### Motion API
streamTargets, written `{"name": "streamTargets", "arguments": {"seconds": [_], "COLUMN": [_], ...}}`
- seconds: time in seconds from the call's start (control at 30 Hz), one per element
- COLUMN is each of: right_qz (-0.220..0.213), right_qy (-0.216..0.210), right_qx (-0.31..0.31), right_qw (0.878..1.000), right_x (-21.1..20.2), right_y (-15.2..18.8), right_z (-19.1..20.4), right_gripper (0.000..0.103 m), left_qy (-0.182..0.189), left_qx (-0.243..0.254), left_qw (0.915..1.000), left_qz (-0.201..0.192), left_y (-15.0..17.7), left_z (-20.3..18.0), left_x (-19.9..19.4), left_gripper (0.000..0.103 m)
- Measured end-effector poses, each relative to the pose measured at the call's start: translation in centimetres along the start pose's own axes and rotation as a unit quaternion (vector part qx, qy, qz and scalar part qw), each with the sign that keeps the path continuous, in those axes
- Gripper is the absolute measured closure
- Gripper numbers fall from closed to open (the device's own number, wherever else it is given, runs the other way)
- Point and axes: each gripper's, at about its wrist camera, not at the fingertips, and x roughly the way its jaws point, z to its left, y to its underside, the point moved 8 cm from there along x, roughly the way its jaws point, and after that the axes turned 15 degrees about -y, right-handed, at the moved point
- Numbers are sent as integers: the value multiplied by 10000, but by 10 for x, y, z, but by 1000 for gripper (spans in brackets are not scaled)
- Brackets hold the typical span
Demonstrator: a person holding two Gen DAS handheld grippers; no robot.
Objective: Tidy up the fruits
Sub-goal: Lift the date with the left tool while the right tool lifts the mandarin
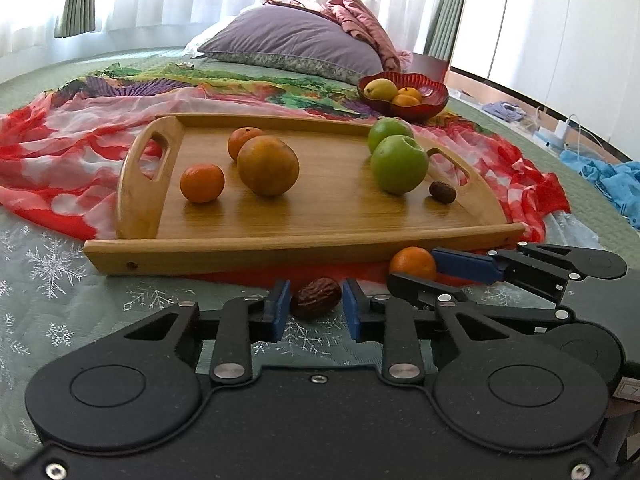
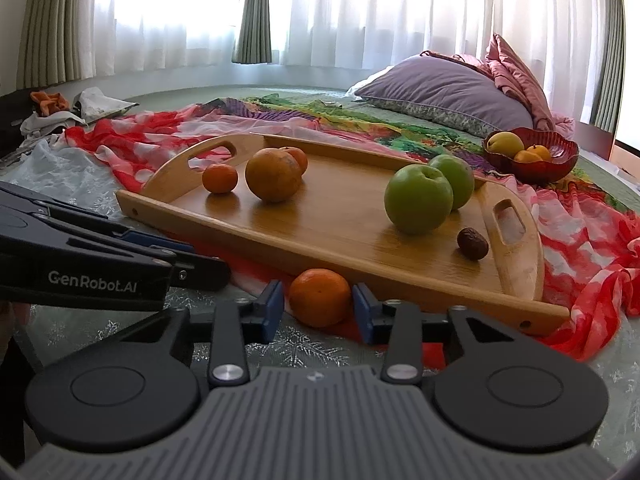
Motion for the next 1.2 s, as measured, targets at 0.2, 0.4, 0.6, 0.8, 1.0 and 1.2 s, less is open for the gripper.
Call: {"name": "streamTargets", "arguments": {"seconds": [0.2, 0.4, 0.6, 0.8, 1.0, 1.2], "right_qz": [24, 61, 41, 11, -43, -126], "right_qy": [18, 48, 38, 21, 51, 60], "right_qx": [56, 75, 120, 166, 244, 260], "right_qw": [10000, 9999, 9999, 9999, 9997, 9996], "right_x": [0, 4, 6, 10, 8, 3], "right_y": [2, 4, 4, 5, 4, 0], "right_z": [-1, -2, -3, -5, -6, -6], "right_gripper": [60, 60, 59, 59, 63, 64], "left_qy": [45, 102, 57, -10, -67, -116], "left_qx": [-97, -192, -166, -134, -80, -21], "left_qw": [9999, 9997, 9998, 9999, 9999, 9998], "left_qz": [67, 139, 87, 52, -59, -185], "left_y": [1, 4, 3, 1, -2, -8], "left_z": [0, 1, -1, -1, -2, -1], "left_x": [6, 13, 13, 13, 8, 0], "left_gripper": [77, 79, 80, 80, 80, 80]}}
